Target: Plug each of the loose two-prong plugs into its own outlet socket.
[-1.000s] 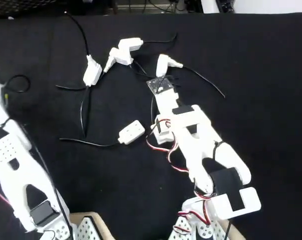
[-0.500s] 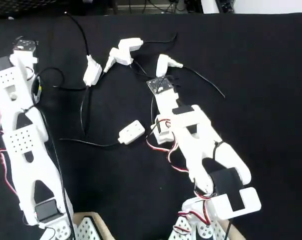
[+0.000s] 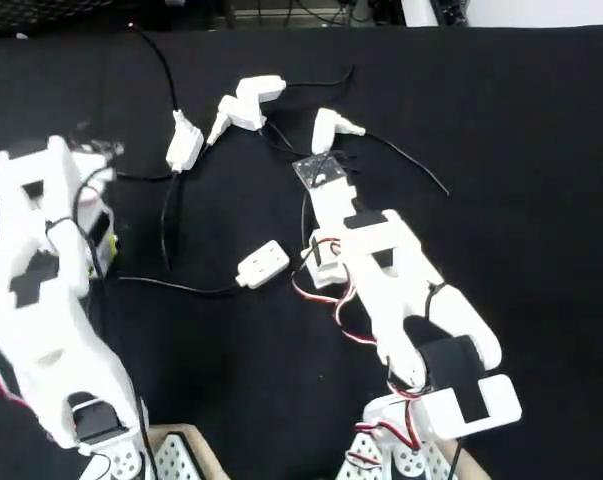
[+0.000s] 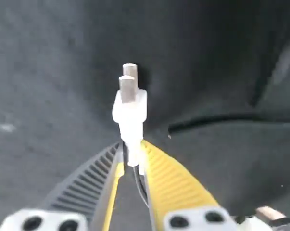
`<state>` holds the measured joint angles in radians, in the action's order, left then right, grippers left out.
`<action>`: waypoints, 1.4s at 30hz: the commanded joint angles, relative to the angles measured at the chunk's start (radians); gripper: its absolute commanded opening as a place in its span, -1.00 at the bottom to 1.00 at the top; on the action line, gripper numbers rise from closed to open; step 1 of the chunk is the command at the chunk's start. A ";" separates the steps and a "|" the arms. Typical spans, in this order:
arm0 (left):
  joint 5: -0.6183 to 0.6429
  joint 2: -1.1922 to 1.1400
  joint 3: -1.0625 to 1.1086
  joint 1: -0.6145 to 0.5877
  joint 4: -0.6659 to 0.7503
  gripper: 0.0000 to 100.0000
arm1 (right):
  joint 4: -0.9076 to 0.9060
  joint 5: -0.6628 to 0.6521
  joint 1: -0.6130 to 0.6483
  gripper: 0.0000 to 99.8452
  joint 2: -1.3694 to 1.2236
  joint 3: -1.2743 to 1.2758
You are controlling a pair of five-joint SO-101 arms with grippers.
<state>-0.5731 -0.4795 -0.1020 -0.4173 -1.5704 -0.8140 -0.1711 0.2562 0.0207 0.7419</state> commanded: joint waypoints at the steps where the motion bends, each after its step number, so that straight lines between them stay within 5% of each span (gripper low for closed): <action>1: -0.077 0.292 0.417 0.015 0.164 -0.94 | 0.015 0.005 -0.005 -0.64 0.027 -0.004; 11: -0.219 0.695 0.963 0.107 0.588 -0.94 | 0.014 0.005 -0.005 -0.64 0.025 -0.002; 20: -0.218 0.747 0.983 0.280 0.769 -0.93 | 0.014 0.005 0.034 -0.64 0.028 0.002; 30: -0.224 0.758 0.978 0.352 0.770 -0.18 | 0.012 0.005 0.041 -0.64 0.028 0.002; 42: -0.226 0.743 0.757 0.206 0.784 -0.11 | 0.012 0.003 0.041 -0.64 0.027 0.002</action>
<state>-0.7879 0.2539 0.7480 -0.1596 -0.8078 -0.8140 -0.1711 0.2762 0.0207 0.7419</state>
